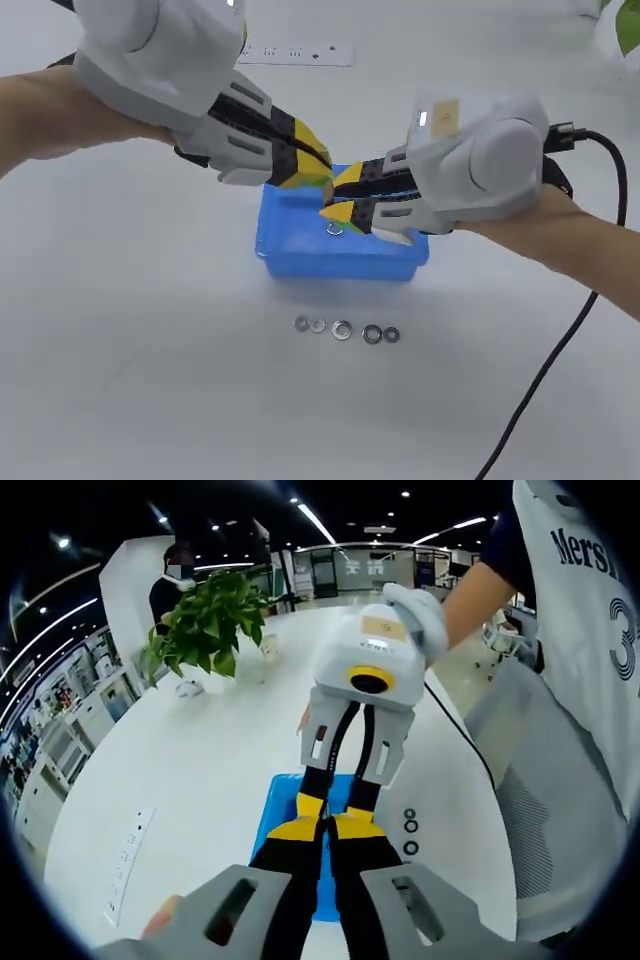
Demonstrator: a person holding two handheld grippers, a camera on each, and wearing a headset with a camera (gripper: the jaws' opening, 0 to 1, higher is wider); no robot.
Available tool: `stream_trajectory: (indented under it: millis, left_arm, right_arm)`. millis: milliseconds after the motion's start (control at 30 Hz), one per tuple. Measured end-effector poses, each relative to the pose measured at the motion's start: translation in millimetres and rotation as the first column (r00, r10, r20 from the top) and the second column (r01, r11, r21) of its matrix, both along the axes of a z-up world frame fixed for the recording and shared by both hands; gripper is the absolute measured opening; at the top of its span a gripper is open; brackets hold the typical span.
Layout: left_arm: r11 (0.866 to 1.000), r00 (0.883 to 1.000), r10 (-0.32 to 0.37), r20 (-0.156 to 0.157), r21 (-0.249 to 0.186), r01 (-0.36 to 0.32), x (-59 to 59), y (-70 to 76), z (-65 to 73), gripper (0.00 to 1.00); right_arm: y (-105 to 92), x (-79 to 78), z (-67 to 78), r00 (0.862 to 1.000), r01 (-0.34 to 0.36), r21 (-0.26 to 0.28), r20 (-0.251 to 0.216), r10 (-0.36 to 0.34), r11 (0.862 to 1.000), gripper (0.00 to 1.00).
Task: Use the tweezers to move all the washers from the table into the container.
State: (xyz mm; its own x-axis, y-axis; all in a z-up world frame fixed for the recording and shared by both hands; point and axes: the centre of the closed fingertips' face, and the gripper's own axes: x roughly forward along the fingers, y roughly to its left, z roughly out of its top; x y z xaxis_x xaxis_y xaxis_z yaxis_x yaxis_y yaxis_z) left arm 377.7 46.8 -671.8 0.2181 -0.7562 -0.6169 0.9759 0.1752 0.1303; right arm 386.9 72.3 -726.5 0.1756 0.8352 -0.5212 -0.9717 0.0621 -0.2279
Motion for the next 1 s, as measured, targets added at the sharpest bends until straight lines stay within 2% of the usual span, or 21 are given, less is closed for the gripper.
stream_trajectory:
  millis: [100, 300, 533, 667, 1000]
  left_arm:
    - [1.000, 1.000, -0.003, 0.014, 0.007, 0.002, -1.4, 3.9, -0.1, 0.06]
    - [1.000, 1.000, -0.016, 0.021, 0.009, 0.016, -13.1, 5.3, 6.4, 0.06]
    - [0.998, 0.998, -0.048, 0.040, 0.029, 0.047, -32.8, 5.0, 11.9, 0.06]
    - [0.998, 0.997, -0.063, 0.048, 0.029, 0.061, -52.5, 0.7, 17.6, 0.06]
    - [0.999, 0.999, -0.048, 0.026, 0.013, 0.048, -81.8, 8.1, 11.8, 0.06]
  right_arm:
    - [0.3, -5.1, 4.2, 1.000, -0.006, 0.001, 0.006, 0.006, 1.000, 0.12]
    - [1.4, -19.0, 10.7, 0.999, -0.031, -0.007, 0.029, 0.032, 0.999, 0.12]
    - [4.5, -36.7, 15.7, 0.998, -0.057, -0.022, 0.036, 0.057, 0.998, 0.12]
    - [7.4, -50.2, 17.9, 0.996, -0.078, -0.029, 0.039, 0.079, 0.997, 0.12]
    - [14.1, -79.0, 8.6, 0.993, -0.115, -0.051, 0.027, 0.117, 0.992, 0.12]
